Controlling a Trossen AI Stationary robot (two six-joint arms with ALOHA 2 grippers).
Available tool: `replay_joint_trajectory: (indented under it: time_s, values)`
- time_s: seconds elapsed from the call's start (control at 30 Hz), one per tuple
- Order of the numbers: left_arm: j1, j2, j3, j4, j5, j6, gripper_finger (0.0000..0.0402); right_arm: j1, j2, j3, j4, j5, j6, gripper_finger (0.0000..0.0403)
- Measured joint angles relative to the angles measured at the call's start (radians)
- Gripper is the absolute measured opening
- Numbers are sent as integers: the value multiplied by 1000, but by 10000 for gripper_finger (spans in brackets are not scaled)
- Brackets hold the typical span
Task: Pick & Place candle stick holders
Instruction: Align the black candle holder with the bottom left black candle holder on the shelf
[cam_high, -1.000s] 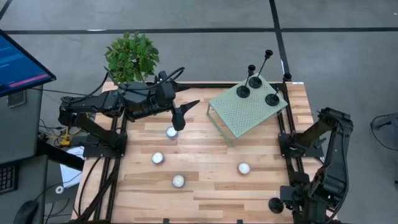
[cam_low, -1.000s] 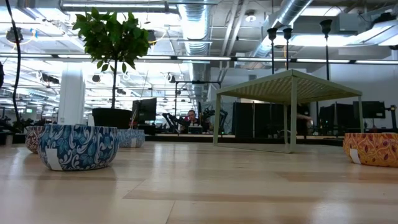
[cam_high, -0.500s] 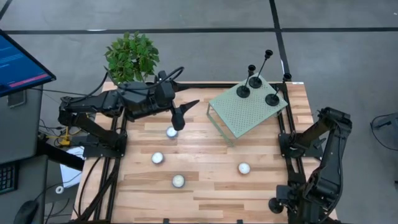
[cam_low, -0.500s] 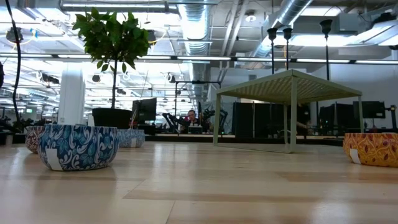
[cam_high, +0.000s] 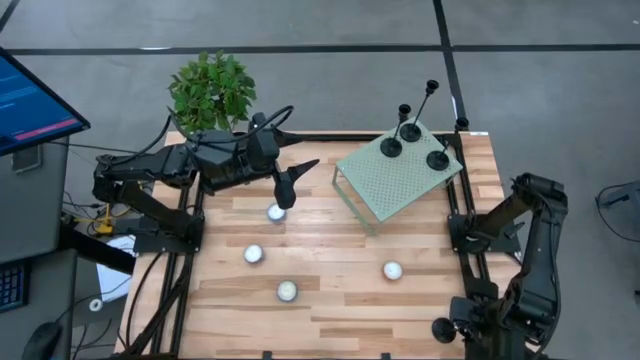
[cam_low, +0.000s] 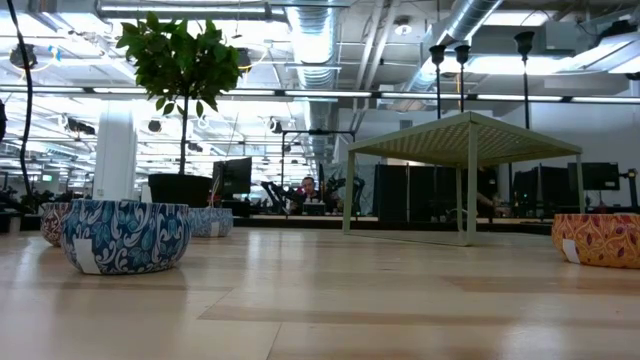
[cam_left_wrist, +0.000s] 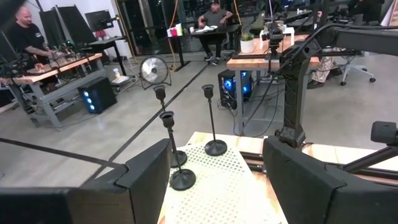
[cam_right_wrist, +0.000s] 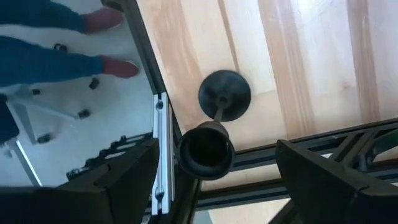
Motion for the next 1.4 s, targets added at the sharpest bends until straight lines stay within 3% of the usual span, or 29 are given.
replay_joint_trajectory:
  time_s: [0.73,1.13,1.33,1.4]
  values:
    - [11,0,0,0,-1,2,254,22,26,-57,46,11,38,300]
    - [11,0,0,1,0,2,254,21,26,-57,46,9,29,206]
    - [11,0,0,1,-1,2,254,21,26,-57,48,8,25,124]
    - [11,0,0,1,0,2,254,20,26,-57,47,8,8,121]
